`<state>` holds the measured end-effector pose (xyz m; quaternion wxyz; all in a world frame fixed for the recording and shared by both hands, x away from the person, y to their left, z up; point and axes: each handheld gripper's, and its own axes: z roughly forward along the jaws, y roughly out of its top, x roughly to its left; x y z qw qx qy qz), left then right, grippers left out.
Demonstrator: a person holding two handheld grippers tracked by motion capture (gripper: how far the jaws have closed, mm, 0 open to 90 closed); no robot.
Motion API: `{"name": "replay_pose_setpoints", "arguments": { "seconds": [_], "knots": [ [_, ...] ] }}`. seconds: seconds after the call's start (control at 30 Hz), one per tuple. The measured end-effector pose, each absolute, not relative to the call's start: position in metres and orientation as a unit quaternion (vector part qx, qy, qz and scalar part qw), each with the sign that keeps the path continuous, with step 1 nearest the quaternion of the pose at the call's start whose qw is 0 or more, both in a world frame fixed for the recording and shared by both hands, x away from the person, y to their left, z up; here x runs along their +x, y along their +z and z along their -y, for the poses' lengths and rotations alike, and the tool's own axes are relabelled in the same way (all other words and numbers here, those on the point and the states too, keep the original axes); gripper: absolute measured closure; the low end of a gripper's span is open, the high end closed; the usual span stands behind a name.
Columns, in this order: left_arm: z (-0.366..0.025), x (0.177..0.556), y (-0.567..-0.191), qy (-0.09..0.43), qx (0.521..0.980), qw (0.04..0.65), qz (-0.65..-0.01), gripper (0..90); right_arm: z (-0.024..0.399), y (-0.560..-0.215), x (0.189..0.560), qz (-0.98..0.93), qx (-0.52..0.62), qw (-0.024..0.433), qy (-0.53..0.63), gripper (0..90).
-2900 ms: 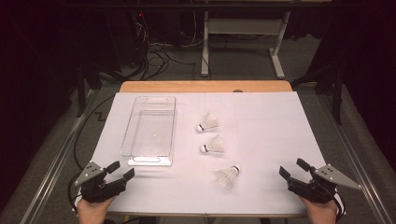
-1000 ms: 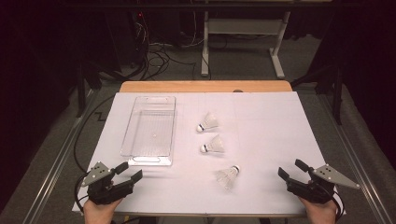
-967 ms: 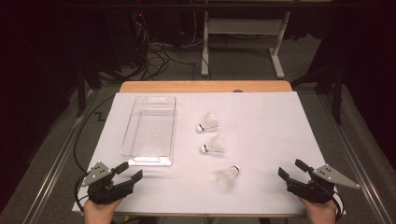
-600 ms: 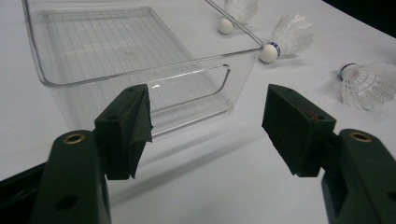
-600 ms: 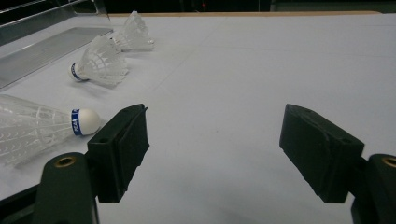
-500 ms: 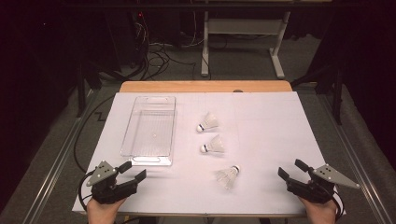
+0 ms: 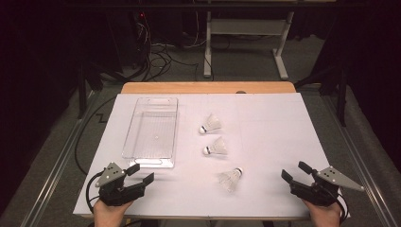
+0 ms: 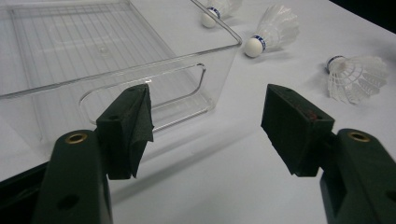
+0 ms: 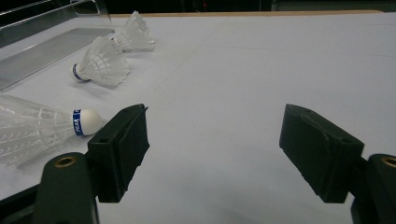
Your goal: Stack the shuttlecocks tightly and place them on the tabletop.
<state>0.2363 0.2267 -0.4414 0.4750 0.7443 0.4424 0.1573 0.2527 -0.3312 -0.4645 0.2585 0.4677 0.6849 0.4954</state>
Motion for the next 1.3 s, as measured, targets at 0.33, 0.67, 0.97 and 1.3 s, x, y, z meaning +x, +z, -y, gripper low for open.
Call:
{"name": "replay_pose_setpoints", "arguments": {
  "seconds": [0.33, 0.67, 0.97, 1.3],
  "knots": [
    [-0.215, 0.237, -0.442, 0.148, 0.753, 0.474, -0.431, 34.4, 0.331, -0.464, 0.253, -0.686, 0.468, 0.257, 0.495, 24.4],
    [-0.203, 0.239, -0.442, 0.140, 0.764, 0.472, -0.418, 35.1, 0.330, -0.464, 0.253, -0.687, 0.467, 0.256, 0.495, 24.5],
    [-0.191, 0.240, -0.443, 0.135, 0.775, 0.466, -0.406, 35.5, 0.330, -0.464, 0.253, -0.688, 0.466, 0.256, 0.494, 24.5],
    [-0.179, 0.244, -0.444, 0.124, 0.784, 0.463, -0.395, 35.5, 0.329, -0.464, 0.252, -0.688, 0.465, 0.256, 0.494, 24.5]
  ]
}}
